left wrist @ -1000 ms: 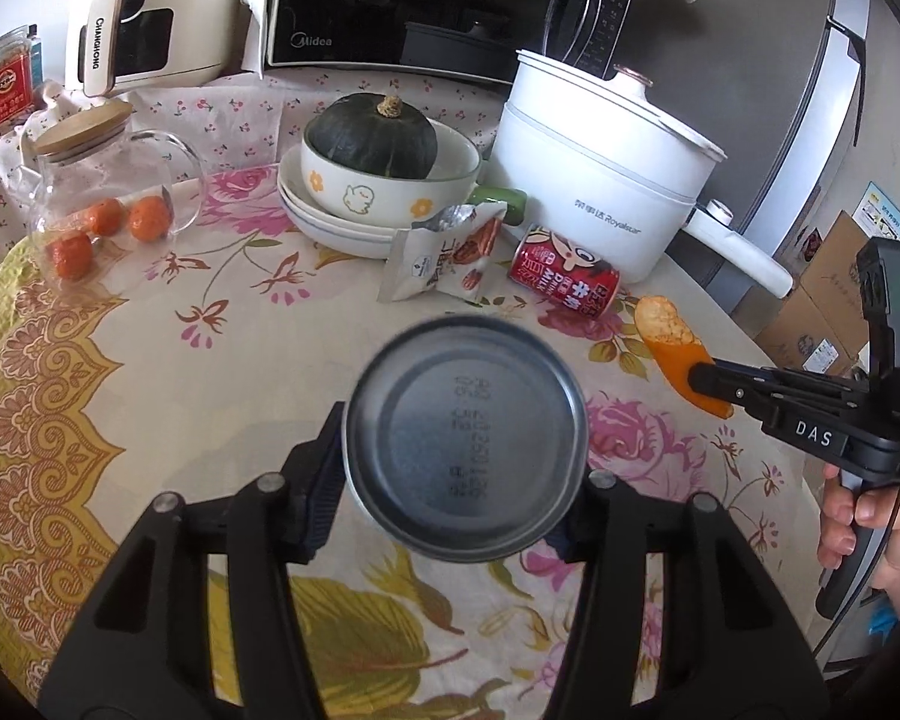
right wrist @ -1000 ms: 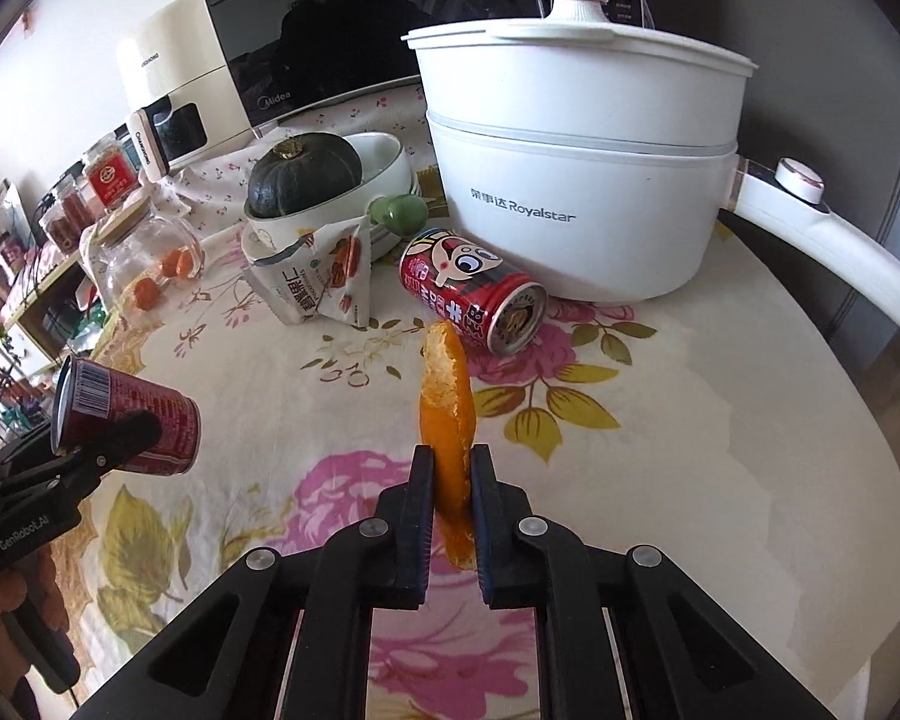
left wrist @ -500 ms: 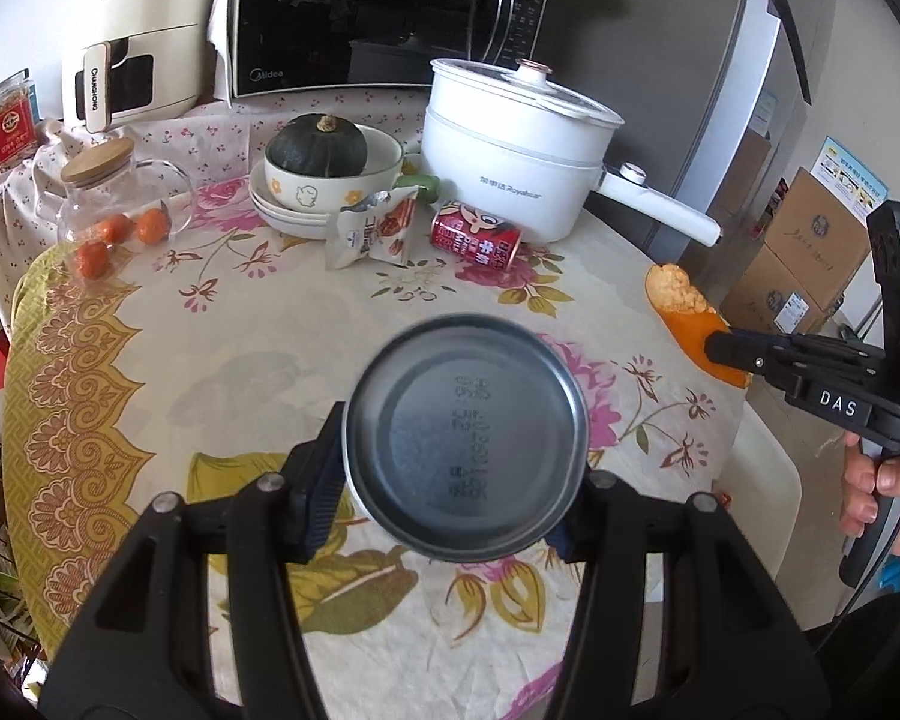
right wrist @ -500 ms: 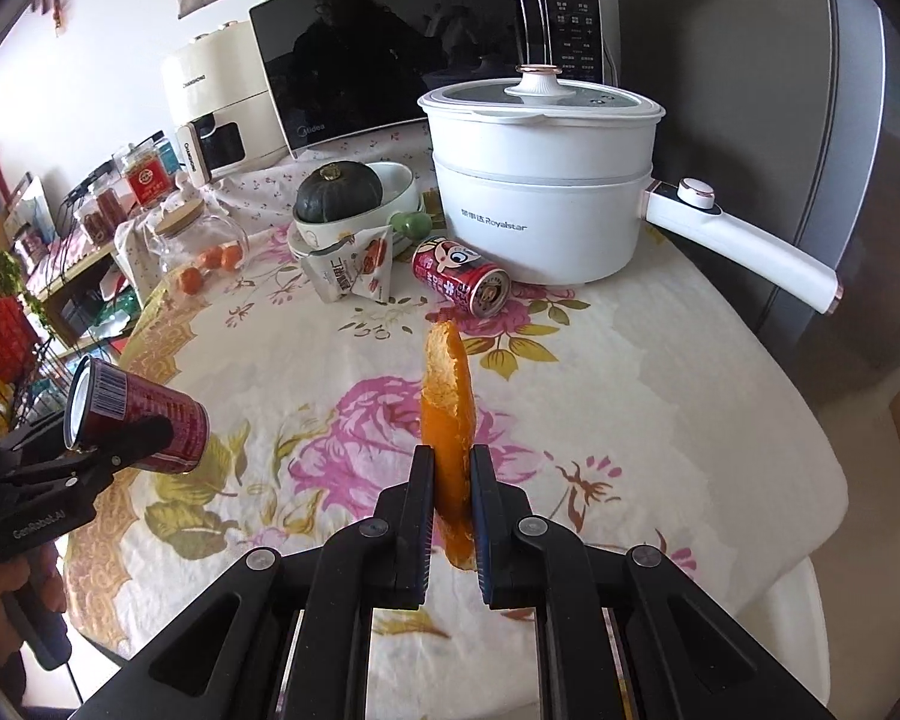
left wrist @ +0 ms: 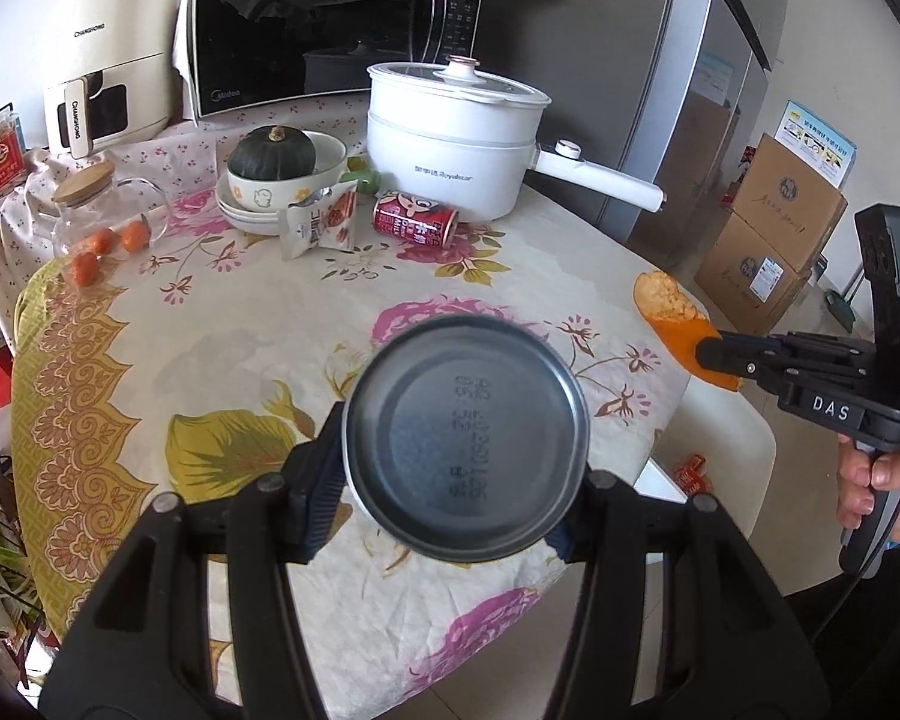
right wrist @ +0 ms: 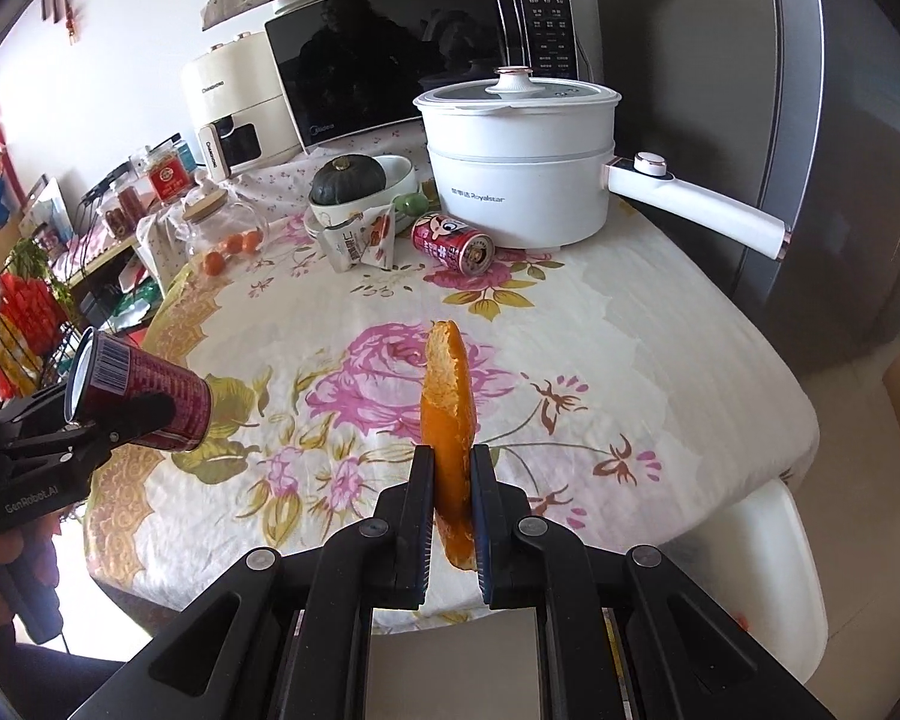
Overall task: Collect trash
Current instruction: 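Carry the red can and orange peel with both grippers over the white bin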
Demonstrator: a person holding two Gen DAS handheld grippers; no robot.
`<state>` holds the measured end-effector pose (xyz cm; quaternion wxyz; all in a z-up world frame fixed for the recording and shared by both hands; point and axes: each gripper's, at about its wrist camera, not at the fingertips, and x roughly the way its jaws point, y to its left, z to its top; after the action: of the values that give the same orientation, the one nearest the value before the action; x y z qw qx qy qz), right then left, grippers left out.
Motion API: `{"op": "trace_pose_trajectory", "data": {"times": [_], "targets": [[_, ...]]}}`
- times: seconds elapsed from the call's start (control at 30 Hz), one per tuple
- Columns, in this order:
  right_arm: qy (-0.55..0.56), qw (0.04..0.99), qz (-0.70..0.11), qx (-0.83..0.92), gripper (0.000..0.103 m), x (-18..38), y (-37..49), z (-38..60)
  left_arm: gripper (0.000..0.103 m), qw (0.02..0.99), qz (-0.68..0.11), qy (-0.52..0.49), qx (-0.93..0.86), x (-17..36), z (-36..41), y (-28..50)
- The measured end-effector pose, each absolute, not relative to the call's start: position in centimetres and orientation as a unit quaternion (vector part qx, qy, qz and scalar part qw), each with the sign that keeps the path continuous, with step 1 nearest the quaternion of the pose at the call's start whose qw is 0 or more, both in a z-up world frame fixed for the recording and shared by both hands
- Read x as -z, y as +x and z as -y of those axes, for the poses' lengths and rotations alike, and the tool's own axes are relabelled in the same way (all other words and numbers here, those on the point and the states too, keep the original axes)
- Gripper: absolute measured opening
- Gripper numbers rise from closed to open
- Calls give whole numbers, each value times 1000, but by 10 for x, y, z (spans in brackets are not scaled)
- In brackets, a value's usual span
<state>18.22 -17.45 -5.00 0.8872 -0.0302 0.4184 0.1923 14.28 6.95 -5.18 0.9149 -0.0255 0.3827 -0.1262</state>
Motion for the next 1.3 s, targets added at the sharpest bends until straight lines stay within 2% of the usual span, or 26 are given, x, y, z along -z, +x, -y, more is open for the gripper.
{"op": "trace_pose_trajectory", "data": {"times": [0.53,1.3], "targets": [[-18,887,-428,-171,12,45,159,231,56,903,-391,-4,176,60,-12,133],[7,879,-475,-50,12,67,131,370,56,870,-404,22,282,89,128,145]]}}
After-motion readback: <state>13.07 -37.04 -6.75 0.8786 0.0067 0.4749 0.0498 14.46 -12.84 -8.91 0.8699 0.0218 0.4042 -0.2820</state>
